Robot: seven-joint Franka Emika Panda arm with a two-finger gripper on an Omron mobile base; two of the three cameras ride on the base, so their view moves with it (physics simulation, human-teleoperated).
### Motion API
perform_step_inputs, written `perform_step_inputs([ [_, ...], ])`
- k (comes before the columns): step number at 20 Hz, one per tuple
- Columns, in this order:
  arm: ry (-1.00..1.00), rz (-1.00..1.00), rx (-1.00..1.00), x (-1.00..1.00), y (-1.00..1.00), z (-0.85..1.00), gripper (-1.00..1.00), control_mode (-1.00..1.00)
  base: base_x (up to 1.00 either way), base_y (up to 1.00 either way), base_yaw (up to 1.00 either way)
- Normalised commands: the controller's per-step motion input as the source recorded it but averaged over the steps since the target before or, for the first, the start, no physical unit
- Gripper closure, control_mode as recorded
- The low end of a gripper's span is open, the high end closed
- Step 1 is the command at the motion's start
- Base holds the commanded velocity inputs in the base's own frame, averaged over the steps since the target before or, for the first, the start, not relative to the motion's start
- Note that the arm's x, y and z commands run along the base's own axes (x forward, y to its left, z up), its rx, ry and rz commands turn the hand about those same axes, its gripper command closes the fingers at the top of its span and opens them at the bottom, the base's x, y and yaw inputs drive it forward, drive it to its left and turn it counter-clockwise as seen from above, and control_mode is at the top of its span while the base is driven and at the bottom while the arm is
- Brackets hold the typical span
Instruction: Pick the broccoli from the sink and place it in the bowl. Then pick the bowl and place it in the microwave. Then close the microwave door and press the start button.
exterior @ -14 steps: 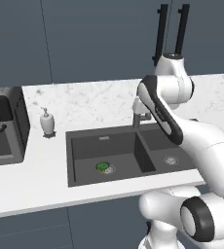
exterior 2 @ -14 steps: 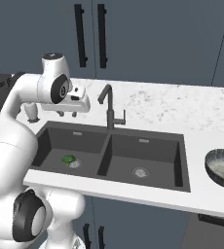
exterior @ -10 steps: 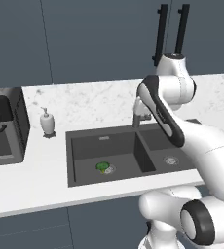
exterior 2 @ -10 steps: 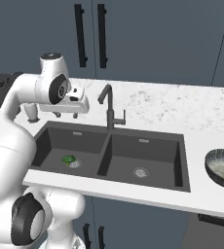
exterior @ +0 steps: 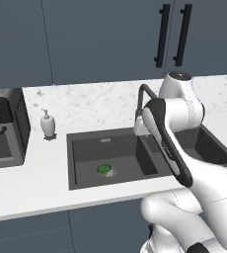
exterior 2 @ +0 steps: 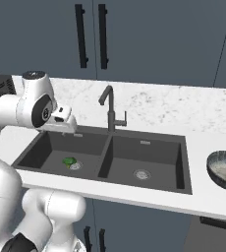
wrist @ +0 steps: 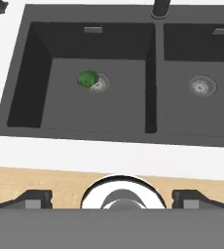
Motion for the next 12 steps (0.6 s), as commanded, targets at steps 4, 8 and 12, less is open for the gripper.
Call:
perform_step_inputs([
  [4,0.00,-0.15,0.24,0.00,0.24,-0.53,-1.00,-1.00,0.00,0.00,0.00],
  [8,-0.02,-0.17,0.17,0.03,0.22,-0.46,-1.00,-1.00,0.00,0.00,0.00],
  [12,0.04,-0.14,0.07,0.26,0.16,-0.23,-1.00,-1.00,0.00,0.00,0.00],
])
